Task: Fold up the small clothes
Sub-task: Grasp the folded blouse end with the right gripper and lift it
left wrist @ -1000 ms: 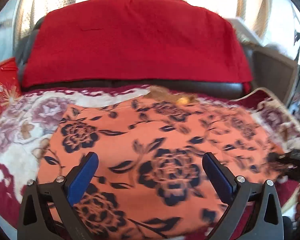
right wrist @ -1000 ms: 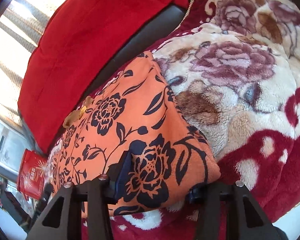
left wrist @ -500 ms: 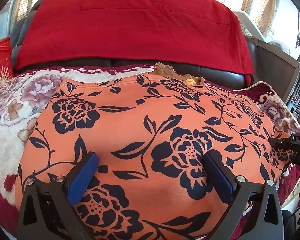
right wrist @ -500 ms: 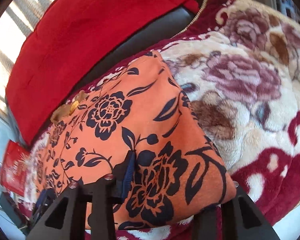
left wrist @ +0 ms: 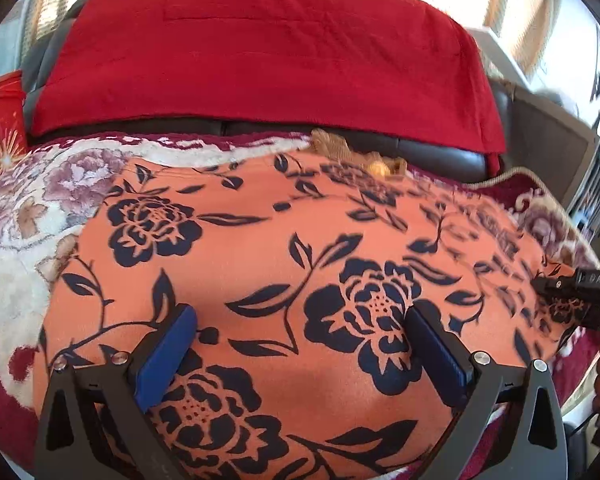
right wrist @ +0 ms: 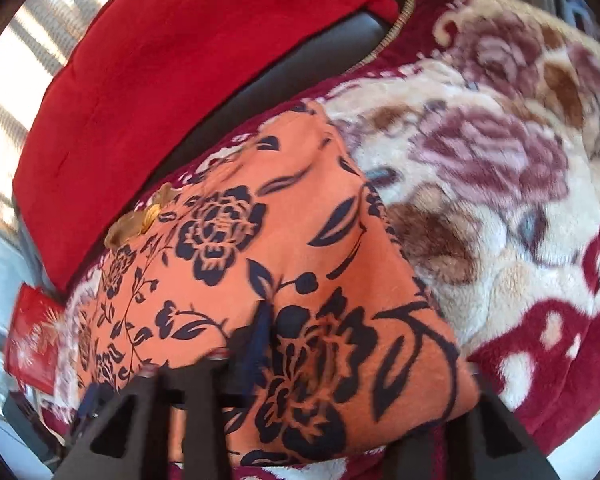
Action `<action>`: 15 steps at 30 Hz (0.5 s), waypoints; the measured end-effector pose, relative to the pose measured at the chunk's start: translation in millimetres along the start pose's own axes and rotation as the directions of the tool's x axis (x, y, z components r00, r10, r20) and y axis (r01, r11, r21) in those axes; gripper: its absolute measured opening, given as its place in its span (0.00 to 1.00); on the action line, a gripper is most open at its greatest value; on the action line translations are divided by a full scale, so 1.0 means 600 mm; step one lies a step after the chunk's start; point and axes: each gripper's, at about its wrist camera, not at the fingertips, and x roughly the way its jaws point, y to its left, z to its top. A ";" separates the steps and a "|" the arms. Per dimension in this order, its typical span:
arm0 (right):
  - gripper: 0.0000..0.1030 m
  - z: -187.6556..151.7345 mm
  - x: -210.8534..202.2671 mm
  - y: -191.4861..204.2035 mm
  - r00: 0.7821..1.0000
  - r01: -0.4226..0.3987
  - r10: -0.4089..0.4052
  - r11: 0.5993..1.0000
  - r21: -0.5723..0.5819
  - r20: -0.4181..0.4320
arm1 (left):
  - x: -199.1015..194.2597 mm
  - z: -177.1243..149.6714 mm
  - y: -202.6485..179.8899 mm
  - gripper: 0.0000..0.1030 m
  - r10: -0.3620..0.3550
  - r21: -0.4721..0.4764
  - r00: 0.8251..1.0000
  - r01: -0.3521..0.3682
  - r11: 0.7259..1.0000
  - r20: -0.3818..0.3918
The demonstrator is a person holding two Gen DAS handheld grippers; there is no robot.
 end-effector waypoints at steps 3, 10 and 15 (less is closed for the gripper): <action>0.19 0.016 -0.036 0.052 0.997 -0.012 0.017 0.998 -0.065 0.077 | -0.036 0.014 0.031 1.00 0.016 -0.074 0.996 -0.009 0.997 0.091; 0.18 0.014 -0.117 0.291 0.948 -0.211 0.273 0.924 -0.319 0.166 | -0.113 0.032 0.176 1.00 0.169 -0.385 0.966 -0.084 0.919 0.194; 0.18 -0.095 -0.049 0.447 0.936 -0.313 0.351 0.806 -0.502 -0.021 | -0.149 0.021 0.270 1.00 0.267 -0.554 0.948 -0.131 0.822 0.171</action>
